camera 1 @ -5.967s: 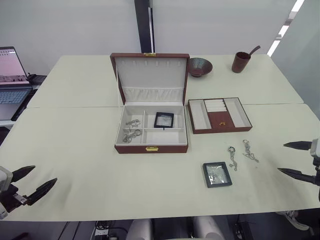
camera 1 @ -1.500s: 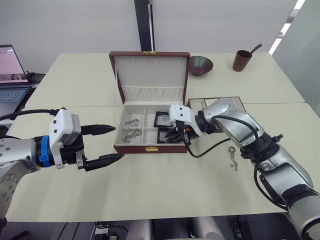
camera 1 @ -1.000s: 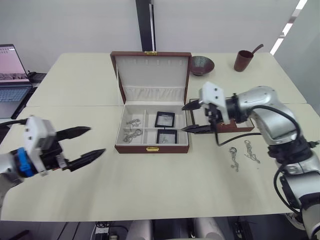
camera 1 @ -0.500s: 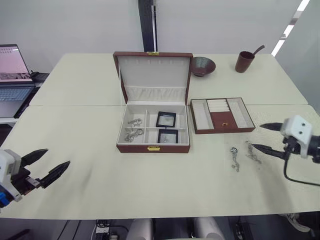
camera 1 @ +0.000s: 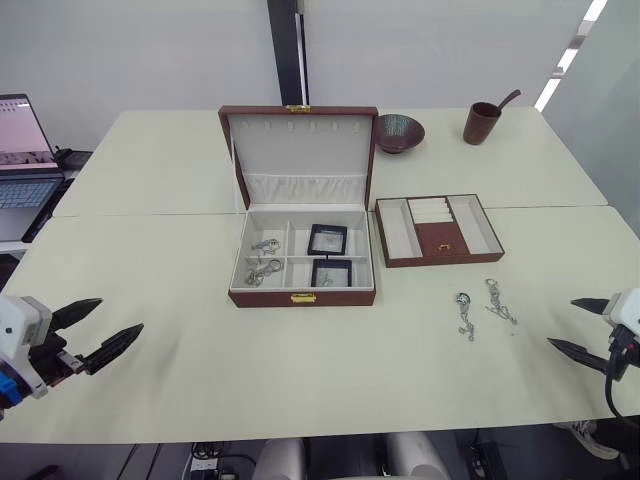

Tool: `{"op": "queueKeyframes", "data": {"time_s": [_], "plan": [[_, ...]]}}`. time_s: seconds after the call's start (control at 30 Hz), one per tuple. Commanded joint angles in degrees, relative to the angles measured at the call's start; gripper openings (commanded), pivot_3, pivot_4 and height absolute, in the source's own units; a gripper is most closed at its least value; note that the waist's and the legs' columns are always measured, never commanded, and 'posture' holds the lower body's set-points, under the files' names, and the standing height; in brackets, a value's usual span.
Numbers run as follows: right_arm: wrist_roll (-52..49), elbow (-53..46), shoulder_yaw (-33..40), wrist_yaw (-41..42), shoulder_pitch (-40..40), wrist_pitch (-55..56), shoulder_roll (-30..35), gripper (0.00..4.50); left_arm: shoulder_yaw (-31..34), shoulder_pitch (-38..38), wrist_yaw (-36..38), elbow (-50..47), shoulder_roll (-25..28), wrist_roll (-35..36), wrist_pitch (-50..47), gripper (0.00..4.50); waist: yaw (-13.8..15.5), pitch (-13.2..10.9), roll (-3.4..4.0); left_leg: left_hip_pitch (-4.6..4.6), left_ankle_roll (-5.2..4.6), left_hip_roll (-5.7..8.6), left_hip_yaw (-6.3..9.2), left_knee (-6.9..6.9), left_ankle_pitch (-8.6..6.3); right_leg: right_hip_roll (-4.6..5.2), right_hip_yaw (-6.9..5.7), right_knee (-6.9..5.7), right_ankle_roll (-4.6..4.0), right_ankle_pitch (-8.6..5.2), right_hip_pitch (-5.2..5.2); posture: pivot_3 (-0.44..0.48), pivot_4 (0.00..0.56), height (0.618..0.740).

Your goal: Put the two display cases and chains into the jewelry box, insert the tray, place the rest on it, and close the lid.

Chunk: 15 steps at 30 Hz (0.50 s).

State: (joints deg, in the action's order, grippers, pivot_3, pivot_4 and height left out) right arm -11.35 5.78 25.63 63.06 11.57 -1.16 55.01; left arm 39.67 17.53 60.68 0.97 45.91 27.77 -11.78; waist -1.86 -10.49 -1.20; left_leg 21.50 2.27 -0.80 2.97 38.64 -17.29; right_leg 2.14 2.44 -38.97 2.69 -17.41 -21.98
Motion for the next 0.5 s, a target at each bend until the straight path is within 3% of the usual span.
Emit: {"op": "queueKeyframes", "data": {"time_s": [0.03, 0.3, 0.5], "plan": [[-1.23, -0.63, 0.73, -0.62, -1.55, -0.03, 0.70, 4.47, 0.56, 0.57, -0.08, -0.34, 0.00, 0.34, 0.75, 4.50, 0.00, 0.00, 0.00, 0.00, 0.00, 0.00, 0.00, 0.00, 0.00, 0.00, 0.00, 0.00, 0.00, 0.00, 0.00, 0.000, 0.150, 0.740], [-0.43, 3.99, -2.73, 0.35, -8.99, 2.34, 2.70, 4.47, 0.76, 0.36, 0.07, -6.40, -0.26, 3.32, -1.00, 4.50, 0.03, 0.00, 0.00, -0.02, 0.00, -0.03, 0.01, 0.01, 0.00, 0.02, -0.01, 0.00, 0.00, 0.00, 0.03, 0.000, 0.150, 0.740], [0.56, 6.50, -10.05, 3.49, -20.44, 2.84, 4.46, 4.47, -2.65, -2.22, 0.40, -15.16, 0.95, 6.67, -4.69, 4.50, -0.02, 0.00, 0.03, -0.05, 0.00, -0.08, -0.01, 0.02, 0.00, 0.02, 0.00, -0.01, 0.00, 0.00, 0.04, 0.000, 0.150, 0.740]]}}
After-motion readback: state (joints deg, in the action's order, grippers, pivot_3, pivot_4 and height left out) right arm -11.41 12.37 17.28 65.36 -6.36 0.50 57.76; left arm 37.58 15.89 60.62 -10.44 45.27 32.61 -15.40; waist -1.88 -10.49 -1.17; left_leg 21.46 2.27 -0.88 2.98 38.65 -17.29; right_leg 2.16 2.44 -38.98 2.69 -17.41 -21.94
